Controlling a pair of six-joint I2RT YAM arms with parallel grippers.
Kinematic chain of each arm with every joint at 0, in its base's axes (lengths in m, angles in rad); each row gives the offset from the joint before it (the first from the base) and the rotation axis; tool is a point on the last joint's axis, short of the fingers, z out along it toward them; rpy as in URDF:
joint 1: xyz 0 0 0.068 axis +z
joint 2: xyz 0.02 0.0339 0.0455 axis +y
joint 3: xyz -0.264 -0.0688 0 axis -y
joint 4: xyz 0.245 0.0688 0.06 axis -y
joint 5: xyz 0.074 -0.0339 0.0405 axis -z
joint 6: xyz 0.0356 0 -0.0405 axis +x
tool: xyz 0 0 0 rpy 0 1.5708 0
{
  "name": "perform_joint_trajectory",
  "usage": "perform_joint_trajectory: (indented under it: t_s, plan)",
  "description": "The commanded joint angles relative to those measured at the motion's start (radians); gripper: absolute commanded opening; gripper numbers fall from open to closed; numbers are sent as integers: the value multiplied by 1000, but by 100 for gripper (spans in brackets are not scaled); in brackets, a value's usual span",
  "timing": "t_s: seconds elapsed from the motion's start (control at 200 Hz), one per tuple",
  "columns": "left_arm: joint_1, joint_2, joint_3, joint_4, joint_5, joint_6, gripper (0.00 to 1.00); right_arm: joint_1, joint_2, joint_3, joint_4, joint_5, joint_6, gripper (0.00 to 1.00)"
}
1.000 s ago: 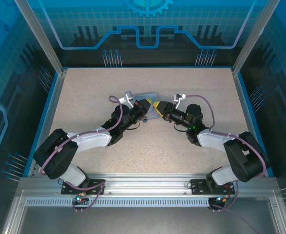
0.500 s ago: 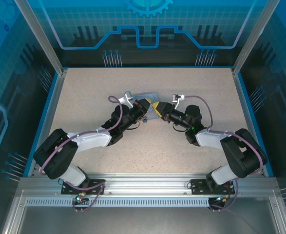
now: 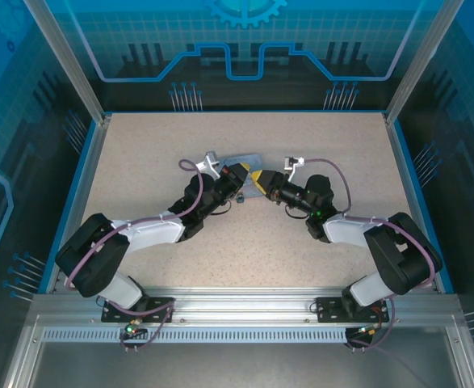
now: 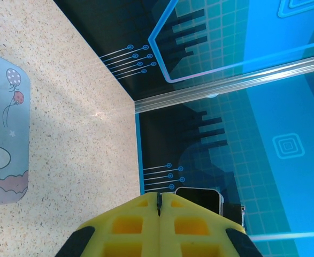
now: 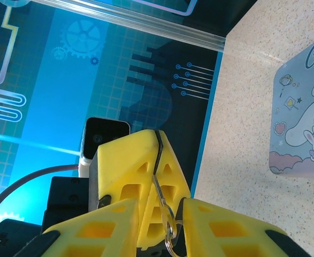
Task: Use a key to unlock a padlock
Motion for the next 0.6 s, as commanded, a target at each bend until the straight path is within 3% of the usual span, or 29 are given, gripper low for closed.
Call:
perform_joint_trajectory:
  t_s: [0.0,0.16,0.29,0.425,0.505,0.595]
  plan:
    - [7,-13,-11,52,-25,8,0,20,15,-3,31,-16,-3,26]
    - [6,-19,-11,47,-31,11,0,20,19,-4,29,-15,-3,16]
    - [6,-22,-13,46,-27,12,0,19,22,2,23,-15,-5,0]
    - [9,-34,-19,28,-6,16,0,7,22,6,-5,-21,-9,0]
    - [19,-56,-17,-30,29,31,27,-13,18,13,-45,-56,-22,0]
    - [46,-96,10,-172,101,71,48,-43,-2,19,-124,-101,-56,0]
